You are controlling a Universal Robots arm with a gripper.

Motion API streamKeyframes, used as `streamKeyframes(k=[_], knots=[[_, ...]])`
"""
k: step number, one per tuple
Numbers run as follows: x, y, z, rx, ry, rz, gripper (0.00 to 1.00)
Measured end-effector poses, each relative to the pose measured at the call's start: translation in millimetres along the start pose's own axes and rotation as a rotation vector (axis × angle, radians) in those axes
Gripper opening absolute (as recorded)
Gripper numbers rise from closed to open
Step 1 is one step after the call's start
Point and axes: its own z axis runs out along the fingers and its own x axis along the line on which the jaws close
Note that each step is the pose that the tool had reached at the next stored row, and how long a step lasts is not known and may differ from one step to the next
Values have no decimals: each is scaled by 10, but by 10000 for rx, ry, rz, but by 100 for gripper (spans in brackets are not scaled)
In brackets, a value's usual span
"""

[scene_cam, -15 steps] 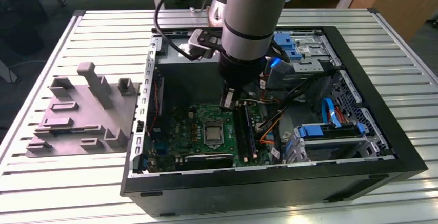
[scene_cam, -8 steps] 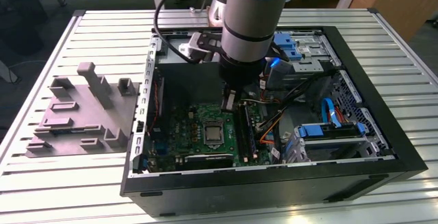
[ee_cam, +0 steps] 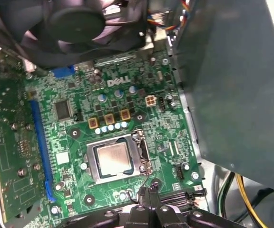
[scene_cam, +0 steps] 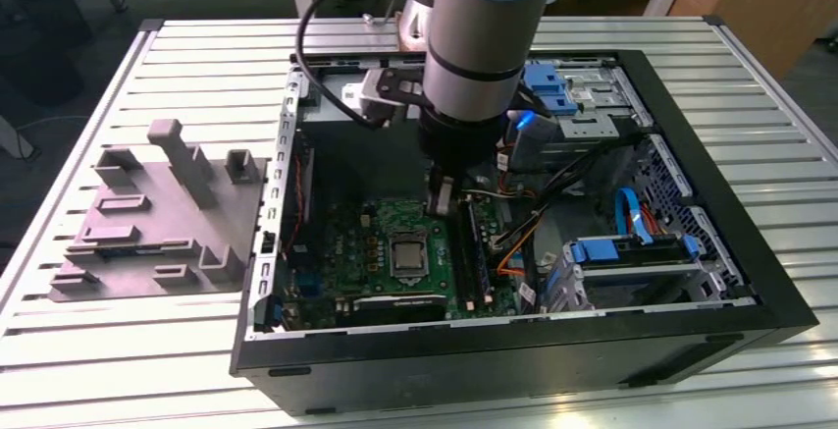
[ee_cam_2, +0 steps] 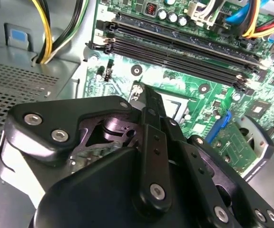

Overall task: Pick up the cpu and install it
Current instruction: 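Install the first cpu locking lever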

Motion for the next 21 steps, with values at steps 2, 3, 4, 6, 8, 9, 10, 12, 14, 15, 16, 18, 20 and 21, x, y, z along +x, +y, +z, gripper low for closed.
streamKeyframes(k=[2,3,4,6,8,9,10,12,14,15,16,18,20,21], knots=[[14,-2,6,2,9,-144,11],[27,-2,7,3,14,-195,11],[40,-2,9,5,16,-236,11],[71,0,11,17,19,-302,11],[101,2,14,31,20,-362,11],[117,3,16,38,21,-398,11],[131,3,18,43,22,-434,11],[156,1,19,50,28,-511,11],[171,-2,23,52,34,-603,11],[177,-3,28,53,38,-661,11],[182,-5,33,54,43,-723,11],[193,-9,44,55,53,-862,11],[204,-12,54,57,63,-1008,11],[212,-14,57,59,68,-1072,11]])
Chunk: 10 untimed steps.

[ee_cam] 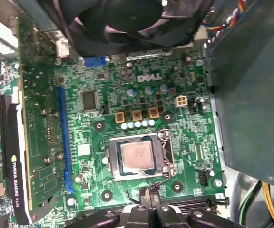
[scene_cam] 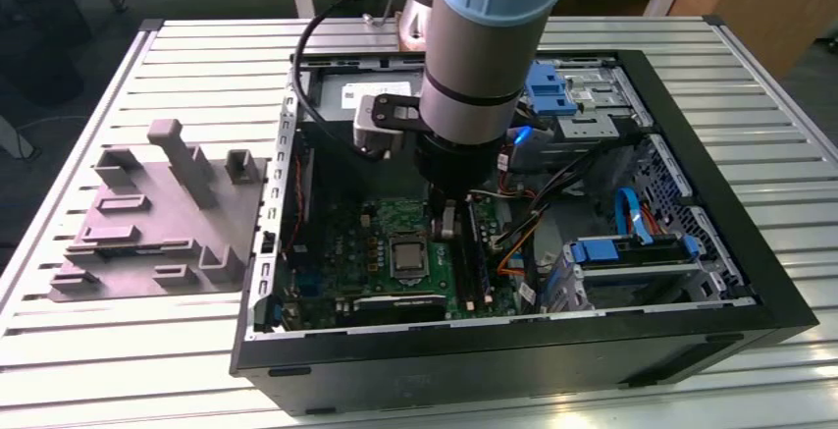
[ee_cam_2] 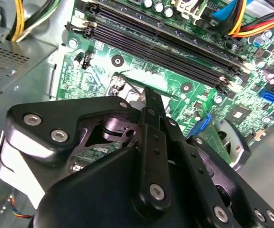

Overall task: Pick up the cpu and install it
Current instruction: 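Install the first cpu locking lever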

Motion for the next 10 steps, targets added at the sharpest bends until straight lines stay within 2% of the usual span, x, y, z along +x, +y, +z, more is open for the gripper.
streamKeyframes(k=[5,10], knots=[[57,-1,5,13,12,-168,11],[82,-5,27,36,23,-353,11]])
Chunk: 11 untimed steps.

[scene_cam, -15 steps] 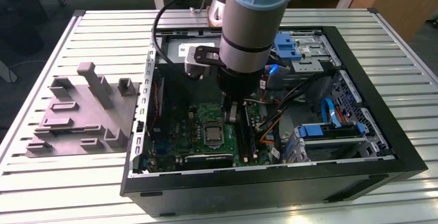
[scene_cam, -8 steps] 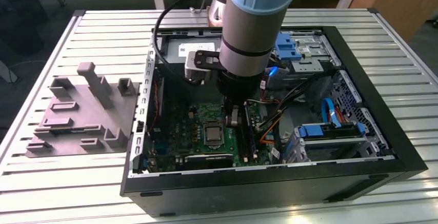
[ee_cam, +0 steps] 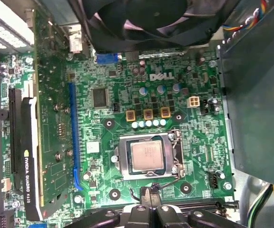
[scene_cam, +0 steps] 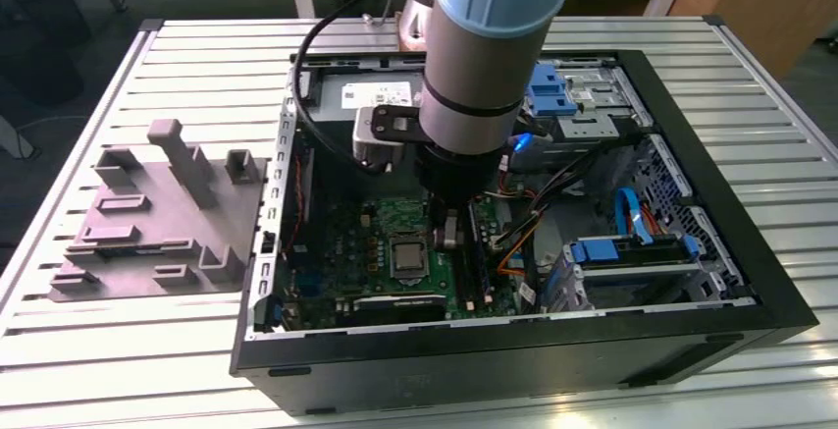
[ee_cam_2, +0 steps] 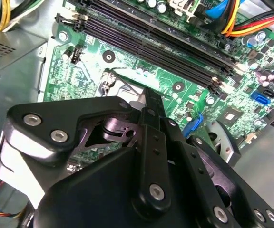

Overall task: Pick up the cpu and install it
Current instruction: 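Install the first cpu locking lever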

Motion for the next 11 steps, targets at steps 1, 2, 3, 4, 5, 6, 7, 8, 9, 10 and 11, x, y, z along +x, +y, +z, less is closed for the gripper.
streamKeyframes(k=[1,2,3,4,5,6,7,8,9,10,11], knots=[[4,-1,6,16,1,-45,11],[8,-2,12,35,2,-87,11],[16,-2,18,54,4,-125,11],[22,-3,27,69,5,-163,11],[27,-3,37,78,4,-198,11],[32,-2,46,84,7,-230,11],[36,-2,54,89,8,-258,11],[41,-2,62,95,10,-295,11],[47,-1,67,100,13,-332,11],[54,3,70,106,16,-364,11],[61,8,73,115,16,-396,11]])
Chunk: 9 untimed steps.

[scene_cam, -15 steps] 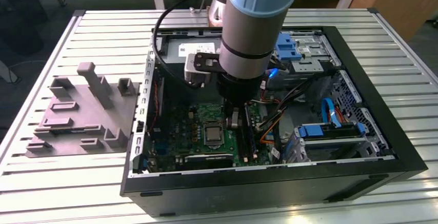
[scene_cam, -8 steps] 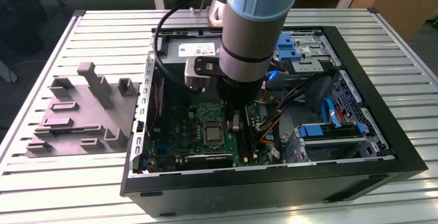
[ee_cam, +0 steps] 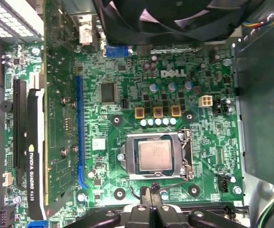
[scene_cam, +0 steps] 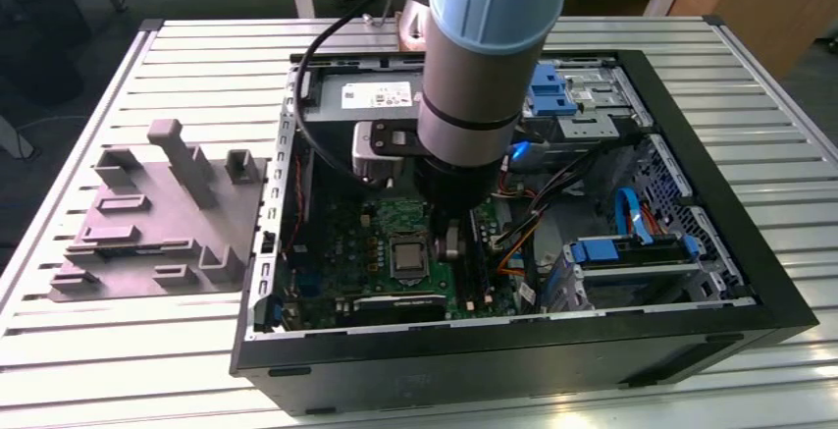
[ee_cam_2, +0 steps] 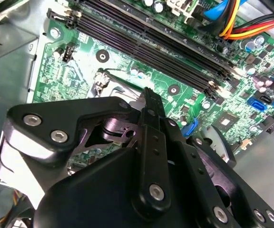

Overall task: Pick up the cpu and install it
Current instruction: 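Install the first cpu locking lever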

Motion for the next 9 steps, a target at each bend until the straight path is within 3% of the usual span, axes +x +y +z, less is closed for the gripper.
streamKeyframes(k=[9], knots=[[29,20,44,94,15,-352,11]])
